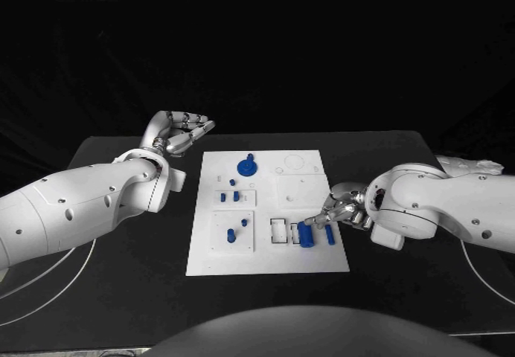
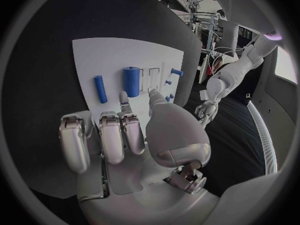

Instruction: Assemble the parts on the task board

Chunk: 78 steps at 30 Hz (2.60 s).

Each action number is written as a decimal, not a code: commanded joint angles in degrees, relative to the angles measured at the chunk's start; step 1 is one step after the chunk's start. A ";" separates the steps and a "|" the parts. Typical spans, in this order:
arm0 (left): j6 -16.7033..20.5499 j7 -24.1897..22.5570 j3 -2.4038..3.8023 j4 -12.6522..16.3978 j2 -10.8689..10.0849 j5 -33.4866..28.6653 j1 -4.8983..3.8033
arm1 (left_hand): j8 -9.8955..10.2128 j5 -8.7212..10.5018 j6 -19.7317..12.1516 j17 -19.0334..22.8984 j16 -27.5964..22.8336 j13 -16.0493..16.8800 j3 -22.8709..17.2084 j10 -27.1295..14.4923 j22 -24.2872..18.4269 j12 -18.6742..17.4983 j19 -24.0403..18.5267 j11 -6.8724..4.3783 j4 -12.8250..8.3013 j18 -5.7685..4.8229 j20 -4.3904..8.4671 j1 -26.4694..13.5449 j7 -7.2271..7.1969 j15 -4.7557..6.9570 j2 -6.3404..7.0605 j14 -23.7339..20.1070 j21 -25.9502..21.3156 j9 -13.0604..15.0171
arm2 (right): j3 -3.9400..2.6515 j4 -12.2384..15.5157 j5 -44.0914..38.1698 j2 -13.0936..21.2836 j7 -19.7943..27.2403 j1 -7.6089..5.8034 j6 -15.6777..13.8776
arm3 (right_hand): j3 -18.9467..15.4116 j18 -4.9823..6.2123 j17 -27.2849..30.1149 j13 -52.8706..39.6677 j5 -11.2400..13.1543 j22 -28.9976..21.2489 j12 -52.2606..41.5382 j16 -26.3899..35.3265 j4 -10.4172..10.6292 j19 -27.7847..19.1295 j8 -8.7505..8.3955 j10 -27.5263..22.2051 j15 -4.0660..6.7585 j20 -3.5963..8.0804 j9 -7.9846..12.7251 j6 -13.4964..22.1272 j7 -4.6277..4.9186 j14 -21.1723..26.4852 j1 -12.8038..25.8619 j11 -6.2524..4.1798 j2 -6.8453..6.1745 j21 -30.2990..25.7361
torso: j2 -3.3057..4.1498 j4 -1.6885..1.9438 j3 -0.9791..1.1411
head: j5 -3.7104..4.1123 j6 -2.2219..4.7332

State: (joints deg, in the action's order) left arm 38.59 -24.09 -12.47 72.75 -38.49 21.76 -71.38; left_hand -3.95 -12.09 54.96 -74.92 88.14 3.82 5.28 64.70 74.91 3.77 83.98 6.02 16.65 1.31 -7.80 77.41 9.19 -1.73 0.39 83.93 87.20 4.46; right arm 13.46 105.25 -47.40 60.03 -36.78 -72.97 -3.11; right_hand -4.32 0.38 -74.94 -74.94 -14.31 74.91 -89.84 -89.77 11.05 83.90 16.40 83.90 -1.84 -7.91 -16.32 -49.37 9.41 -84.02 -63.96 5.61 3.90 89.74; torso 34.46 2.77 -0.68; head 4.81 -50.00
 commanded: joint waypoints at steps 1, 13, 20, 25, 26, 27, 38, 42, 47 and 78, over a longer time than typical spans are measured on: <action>-0.79 -0.53 0.04 0.10 0.03 0.23 -0.02 | -0.26 -0.40 -0.43 -12.39 -0.09 0.03 0.31 -0.22 14.09 0.03 3.72 -0.06 0.05 -0.54 -0.29 0.17 0.13 -0.30 -0.62 4.87 -0.20 0.03 | 0.01 -0.39 -1.52 -0.51 -1.70 0.32 1.90 | 0.14 -0.38 -15.06 -15.06 0.40 15.09 -0.16 -0.23 -0.45 6.10 0.01 6.10 0.44 0.40 -0.13 0.02 -0.02 -5.98 0.11 -0.20 -0.28 0.26 | -0.05 0.02 -0.04 | 0.05 0.00; -0.81 -0.53 0.04 0.21 -0.21 0.23 -0.02 | -0.26 -0.40 -0.43 -12.39 -0.09 0.03 0.31 -0.22 14.09 0.03 3.72 -0.06 0.05 -0.54 -0.29 0.17 0.13 -0.30 -0.62 4.87 -0.20 0.03 | 0.00 -2.66 -0.96 -3.40 -2.23 2.52 2.84 | 1.61 -0.38 -15.06 -15.06 1.27 15.09 -0.16 -0.23 -2.04 6.10 -1.61 6.10 -0.09 0.01 -0.64 2.73 0.83 -5.98 -0.04 0.51 0.34 0.26 | 0.02 0.07 -0.03 | 0.03 0.00; -0.83 -0.52 0.04 0.30 -0.32 0.23 -0.02 | -0.26 -0.40 -0.43 -12.39 -0.09 0.03 0.31 -0.22 14.09 0.03 3.72 -0.06 0.05 -0.54 -0.29 0.17 0.13 -0.30 -0.62 4.87 -0.20 0.03 | 0.00 -3.93 0.11 -4.73 -2.32 3.14 3.59 | 2.08 -0.38 -15.06 -15.06 1.34 15.09 -0.16 -0.23 -2.38 6.10 -2.30 6.10 -0.38 -0.23 -0.50 3.58 1.19 -5.98 0.15 0.85 0.69 0.26 | 0.05 -0.03 -0.02 | -0.18 0.00; -0.79 -0.50 0.04 0.38 -0.41 0.23 -0.02 | -0.26 -0.40 -0.43 -12.39 -0.09 0.03 0.31 -0.22 14.09 0.03 3.72 -0.06 0.05 -0.54 -0.29 0.17 0.13 -0.30 -0.62 4.87 -0.20 0.03 | 0.00 -4.65 1.20 -5.50 -2.32 3.59 3.18 | 2.32 -0.38 -15.06 -15.06 1.34 15.09 -0.16 -0.23 -2.56 6.10 -2.59 6.10 -0.52 -0.35 -0.45 3.91 1.34 -5.98 0.21 1.00 0.86 0.26 | 0.02 0.05 -0.06 | 0.05 0.00; -0.78 -0.49 0.04 0.39 -0.42 0.23 -0.02 | -0.27 -0.41 -0.44 -12.42 -0.06 0.03 0.36 -0.22 14.10 0.03 3.76 -0.06 0.05 -0.55 -0.29 0.20 0.13 -0.30 -0.65 4.88 -0.16 0.03 | 0.00 -4.78 1.32 -5.66 -2.31 3.67 3.04 | 2.34 -0.38 -15.06 -15.06 1.33 15.09 -0.16 -0.23 -2.58 6.10 -2.61 6.10 -0.52 -0.35 -0.45 3.93 1.35 -5.98 0.20 1.01 0.87 0.26 | 0.02 0.05 -0.06 | 0.03 0.00; -0.76 -0.49 0.04 0.41 -0.45 0.23 -0.02 | -0.27 -0.41 -0.44 -12.44 -0.04 0.03 0.40 -0.21 14.11 0.04 3.79 -0.06 0.04 -0.56 -0.30 0.23 0.13 -0.30 -0.69 4.89 -0.11 0.03 | 0.00 -4.92 1.46 -5.85 -2.33 3.79 2.73 | 2.39 -0.38 -15.06 -15.06 1.33 15.09 -0.16 -0.23 -2.62 6.10 -2.65 6.10 -0.54 -0.38 -0.44 3.98 1.38 -5.98 0.20 1.03 0.90 0.26 | 0.03 0.03 -0.04 | -0.04 0.00; -0.78 -0.48 0.05 0.46 -0.46 0.23 -0.02 | -0.27 -0.41 -0.44 -12.44 -0.04 0.03 0.40 -0.21 14.11 0.04 3.79 -0.06 0.04 -0.56 -0.30 0.23 0.13 -0.30 -0.69 4.89 -0.11 0.03 | 0.00 -5.38 1.59 -6.41 -2.84 4.20 1.55 | 5.26 -0.38 -15.06 -15.06 0.23 15.09 -0.16 -0.23 -5.78 6.10 -2.60 6.10 -0.60 -0.63 -0.82 3.62 1.45 -5.98 -2.91 1.22 2.07 0.26 | -0.03 -0.02 -0.04 | 0.03 0.00; -0.81 -0.48 0.05 0.44 -0.46 0.23 -0.02 | -0.27 -0.41 -0.44 -12.44 -0.04 0.03 0.40 -0.21 14.11 0.04 3.79 -0.06 0.04 -0.56 -0.30 0.23 0.13 -0.30 -0.69 4.89 -0.11 0.03 | 0.00 -5.39 1.38 -6.47 -2.97 4.26 1.39 | 7.51 -0.38 -15.06 -15.06 -0.33 15.09 -0.16 -0.23 -8.13 6.10 -2.37 6.10 -0.29 -0.43 -1.10 3.14 1.26 -5.98 -5.57 1.08 2.70 0.26 | -0.02 -0.05 -0.04 | 0.08 0.00; -0.89 -0.47 0.05 0.42 -0.43 0.23 -0.02 | -0.27 -0.41 -0.44 -12.44 -0.04 0.03 0.40 -0.21 14.11 0.04 3.79 -0.06 0.04 -0.56 -0.30 0.23 0.13 -0.30 -0.69 4.89 -0.11 0.03 | 0.00 -5.34 1.12 -6.40 -2.60 4.33 0.56 | 11.43 -0.38 -15.06 -15.06 -1.58 15.09 -0.16 -0.23 -11.13 6.10 -1.75 6.10 0.13 -0.01 -1.53 1.51 0.59 -5.98 -9.17 0.47 4.36 0.26 | -0.01 0.03 -0.05 | 0.14 0.00; -1.10 -0.31 0.05 0.20 -0.34 0.23 -0.02 | -0.29 -0.42 -0.42 -12.47 -0.02 0.04 0.47 -0.18 14.11 0.06 3.78 -0.07 0.05 -0.56 -0.30 0.29 0.12 -0.30 -0.77 4.91 -0.12 0.04 | -0.16 -3.01 21.73 -3.53 6.07 1.04 -3.72 | 16.51 -0.38 -15.06 -15.06 0.83 15.09 -0.16 -0.23 -12.54 6.10 -3.90 6.10 0.45 0.29 -0.46 -4.41 -0.83 -5.98 -9.03 -0.81 3.68 0.26 | 0.03 0.06 -0.03 | 0.05 0.00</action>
State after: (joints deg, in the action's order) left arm 38.31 -24.07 -12.47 72.91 -38.97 21.77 -71.38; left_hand -3.95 -12.30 54.96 -74.90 88.14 3.83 5.44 64.70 74.91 3.77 83.98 6.02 16.82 1.31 -7.80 77.72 9.19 -1.73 0.08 83.93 87.20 4.46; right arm 13.29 102.21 -28.64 56.60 -32.31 -71.91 -7.79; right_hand 5.49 0.38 -74.91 -74.95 -13.60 74.92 -89.84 -89.77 4.90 84.10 12.33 84.00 -1.82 -8.11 -16.54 -51.99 10.06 -84.03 -71.35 5.07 5.90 89.74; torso 34.49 2.78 -0.70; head 4.76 -50.00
